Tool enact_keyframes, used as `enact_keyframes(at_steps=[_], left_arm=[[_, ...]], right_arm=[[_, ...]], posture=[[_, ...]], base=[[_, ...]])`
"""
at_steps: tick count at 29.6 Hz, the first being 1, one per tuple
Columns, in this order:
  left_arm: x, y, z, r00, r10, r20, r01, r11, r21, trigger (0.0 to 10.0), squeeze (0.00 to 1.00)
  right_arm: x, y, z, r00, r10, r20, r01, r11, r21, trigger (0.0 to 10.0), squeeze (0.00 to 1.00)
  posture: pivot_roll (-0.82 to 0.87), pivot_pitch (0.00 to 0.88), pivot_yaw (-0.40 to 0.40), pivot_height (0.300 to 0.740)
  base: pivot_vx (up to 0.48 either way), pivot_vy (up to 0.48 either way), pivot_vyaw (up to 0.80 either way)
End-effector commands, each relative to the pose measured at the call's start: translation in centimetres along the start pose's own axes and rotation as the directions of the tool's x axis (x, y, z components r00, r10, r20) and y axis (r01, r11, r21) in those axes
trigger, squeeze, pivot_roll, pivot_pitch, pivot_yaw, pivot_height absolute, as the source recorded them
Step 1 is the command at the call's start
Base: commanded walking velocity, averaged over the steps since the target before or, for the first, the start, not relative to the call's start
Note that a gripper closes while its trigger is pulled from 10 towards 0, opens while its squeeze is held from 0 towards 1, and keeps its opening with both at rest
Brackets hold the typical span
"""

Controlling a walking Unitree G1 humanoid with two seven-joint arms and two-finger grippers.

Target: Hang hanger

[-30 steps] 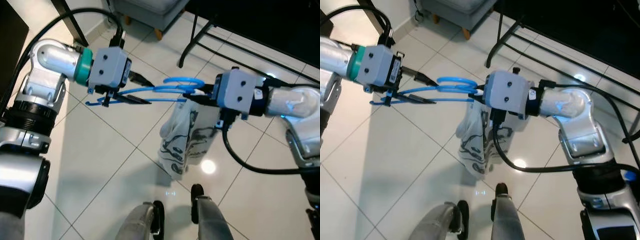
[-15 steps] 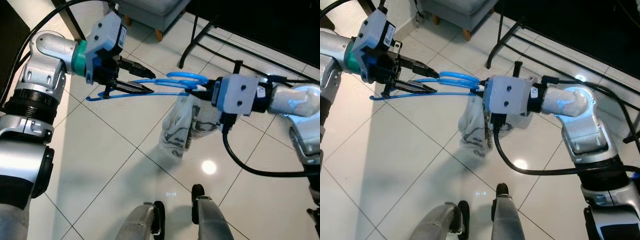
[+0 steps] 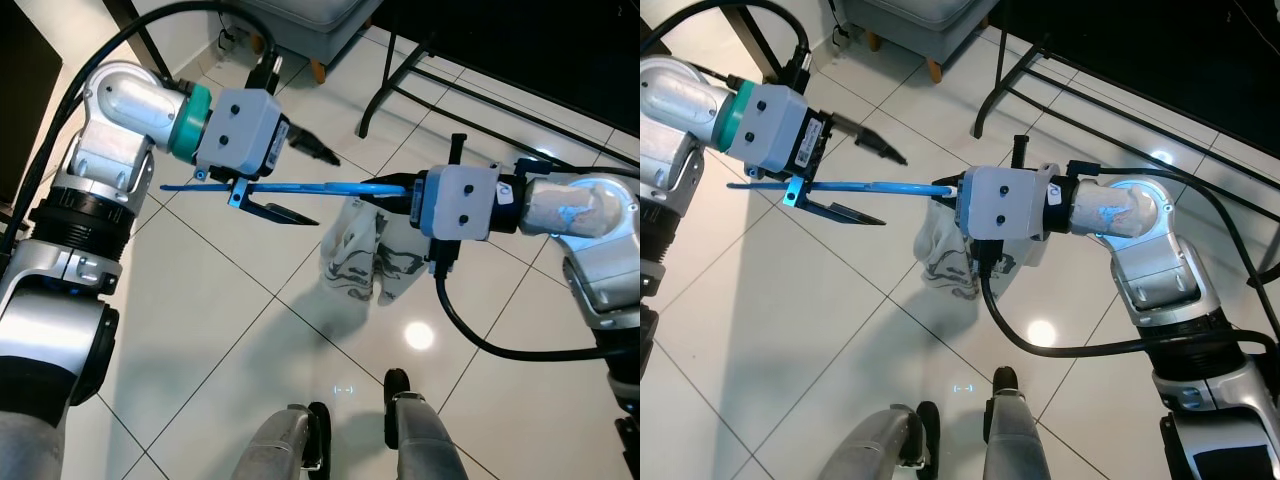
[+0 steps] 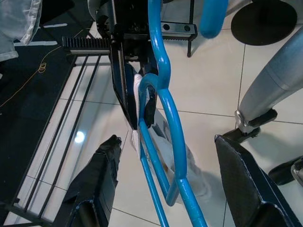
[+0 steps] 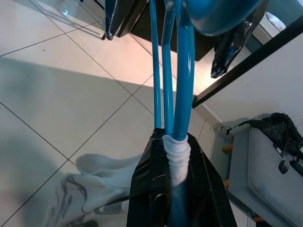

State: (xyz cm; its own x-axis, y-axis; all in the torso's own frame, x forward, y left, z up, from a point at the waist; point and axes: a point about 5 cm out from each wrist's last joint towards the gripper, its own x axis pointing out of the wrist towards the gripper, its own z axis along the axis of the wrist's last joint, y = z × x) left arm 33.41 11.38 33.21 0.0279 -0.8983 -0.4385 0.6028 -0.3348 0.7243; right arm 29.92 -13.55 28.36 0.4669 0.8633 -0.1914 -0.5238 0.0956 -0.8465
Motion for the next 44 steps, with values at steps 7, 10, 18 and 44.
enact_keyframes(at_steps=[7, 10, 18, 44], left_arm=[[-2.8, -0.3, -0.1, 0.995, -0.025, -0.097, 0.026, 1.000, 0.005, 10.0, 0.00], [-3.8, -2.1, -0.6, 0.998, -0.035, -0.056, 0.027, 0.989, -0.145, 10.0, 0.00], [-4.4, -1.0, -1.5, 0.967, 0.252, 0.028, -0.231, 0.921, -0.313, 10.0, 0.00], [-0.8, -9.8, -12.5, 0.398, 0.759, -0.516, -0.702, -0.111, -0.704, 10.0, 0.00]], right_arm=[[0.1, 0.0, 0.0, 1.000, -0.019, 0.008, 0.019, 1.000, -0.011, 0.0, 0.00], [-0.3, -0.3, -0.7, 0.996, -0.088, -0.017, 0.089, 0.995, 0.033, 0.0, 0.00], [-1.1, -0.7, -2.0, 0.976, -0.209, -0.055, 0.214, 0.971, 0.111, 0.0, 0.00], [1.6, 8.4, -6.5, 0.978, -0.142, -0.150, 0.203, 0.794, 0.572, 0.0, 0.00]], posture=[[-0.10, 0.195, 0.202, 0.737], [-0.09, 0.195, 0.209, 0.737], [-0.08, 0.201, 0.201, 0.737], [-0.13, 0.262, 0.114, 0.737]], base=[[0.000, 0.000, 0.00], [0.000, 0.000, 0.00], [0.000, 0.000, 0.00], [0.000, 0.000, 0.00]])
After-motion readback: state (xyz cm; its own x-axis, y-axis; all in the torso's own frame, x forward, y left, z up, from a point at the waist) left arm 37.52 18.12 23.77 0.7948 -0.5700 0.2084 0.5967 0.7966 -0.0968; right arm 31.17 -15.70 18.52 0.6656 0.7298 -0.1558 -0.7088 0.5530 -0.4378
